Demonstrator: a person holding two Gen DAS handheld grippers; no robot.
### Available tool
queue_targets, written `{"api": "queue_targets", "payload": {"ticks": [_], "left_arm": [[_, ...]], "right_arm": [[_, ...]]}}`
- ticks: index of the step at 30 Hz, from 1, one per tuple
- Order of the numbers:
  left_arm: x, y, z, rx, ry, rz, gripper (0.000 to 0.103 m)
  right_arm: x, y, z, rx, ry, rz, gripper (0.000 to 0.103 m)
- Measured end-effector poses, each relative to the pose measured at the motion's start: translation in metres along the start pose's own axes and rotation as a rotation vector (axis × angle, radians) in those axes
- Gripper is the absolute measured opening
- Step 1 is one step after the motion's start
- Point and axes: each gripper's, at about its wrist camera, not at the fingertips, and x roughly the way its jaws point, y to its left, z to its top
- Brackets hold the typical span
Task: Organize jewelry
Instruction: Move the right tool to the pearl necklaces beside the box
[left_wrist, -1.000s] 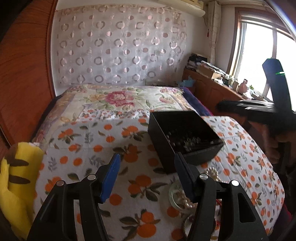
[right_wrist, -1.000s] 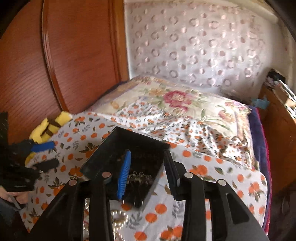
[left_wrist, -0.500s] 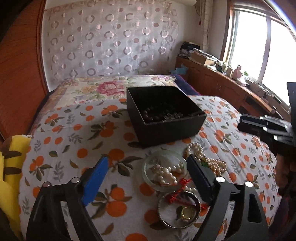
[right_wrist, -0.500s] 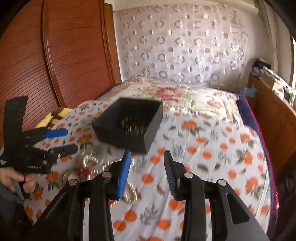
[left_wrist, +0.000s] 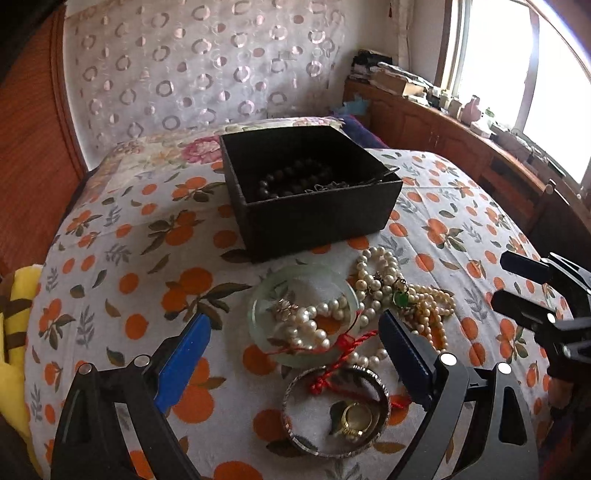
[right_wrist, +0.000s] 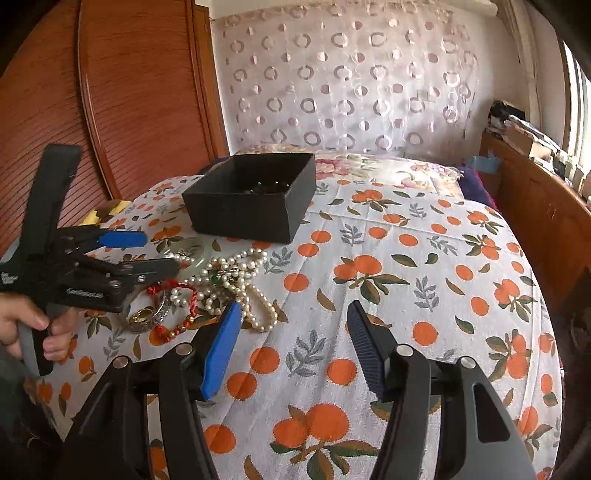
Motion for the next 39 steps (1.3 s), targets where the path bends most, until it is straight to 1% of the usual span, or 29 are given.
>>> {"api": "queue_targets", "payload": {"ticks": [4, 8, 13, 15, 17, 19, 22, 24, 28, 29, 30, 33, 35, 39], "left_arm": [[0.008, -0.004, 0.005, 0.016, 0.026, 0.0, 0.089], [0.017, -0.004, 0.009, 0.012, 0.045, -0.013, 0.089], [0.022, -0.005, 0.009, 0.018, 0.05, -0.026, 0.089], [0.023, -0.008, 0.008, 0.036, 0.054, -0.028, 0.083], [0.024, -0.009, 0.008, 0.049, 0.056, -0.011, 0.075], [0.022, -0.007, 0.007, 0.046, 0.048, -0.014, 0.069], [0.018, -0.005, 0.005, 0.038, 0.041, -0.036, 0.069], [0.009, -0.002, 0.003, 0.037, 0.008, -0.03, 0.069], [-0.021, 0.003, -0.003, 0.016, -0.066, -0.022, 0.069], [-0.027, 0.005, -0.004, 0.011, -0.078, -0.02, 0.069], [-0.036, 0.006, -0.006, 0.005, -0.095, -0.02, 0.069], [-0.057, 0.01, -0.013, -0.011, -0.13, -0.032, 0.069], [-0.068, 0.012, -0.018, -0.026, -0.147, -0.04, 0.069], [-0.082, 0.015, -0.024, -0.045, -0.174, -0.043, 0.069]], "right_arm": [[-0.003, 0.003, 0.001, -0.011, -0.025, -0.001, 0.062], [-0.004, 0.003, 0.001, -0.016, -0.026, -0.017, 0.062], [-0.002, 0.005, 0.001, -0.021, -0.014, -0.043, 0.062], [0.0, 0.008, 0.0, -0.034, -0.008, -0.055, 0.062], [0.001, 0.012, 0.0, -0.051, -0.003, -0.064, 0.062], [0.003, 0.013, 0.0, -0.055, 0.002, -0.07, 0.062], [0.005, 0.009, 0.0, -0.043, 0.009, -0.068, 0.062], [0.006, 0.007, 0.0, -0.031, 0.013, -0.066, 0.062], [0.007, 0.006, 0.0, -0.028, 0.015, -0.043, 0.062], [0.007, 0.007, 0.0, -0.036, 0.016, -0.028, 0.058], [0.007, 0.009, 0.001, -0.046, 0.02, -0.018, 0.051], [0.011, 0.017, 0.003, -0.083, 0.034, 0.001, 0.041], [0.015, 0.023, 0.006, -0.089, 0.053, 0.05, 0.038], [0.023, 0.043, 0.014, -0.149, 0.068, 0.095, 0.032]]}}
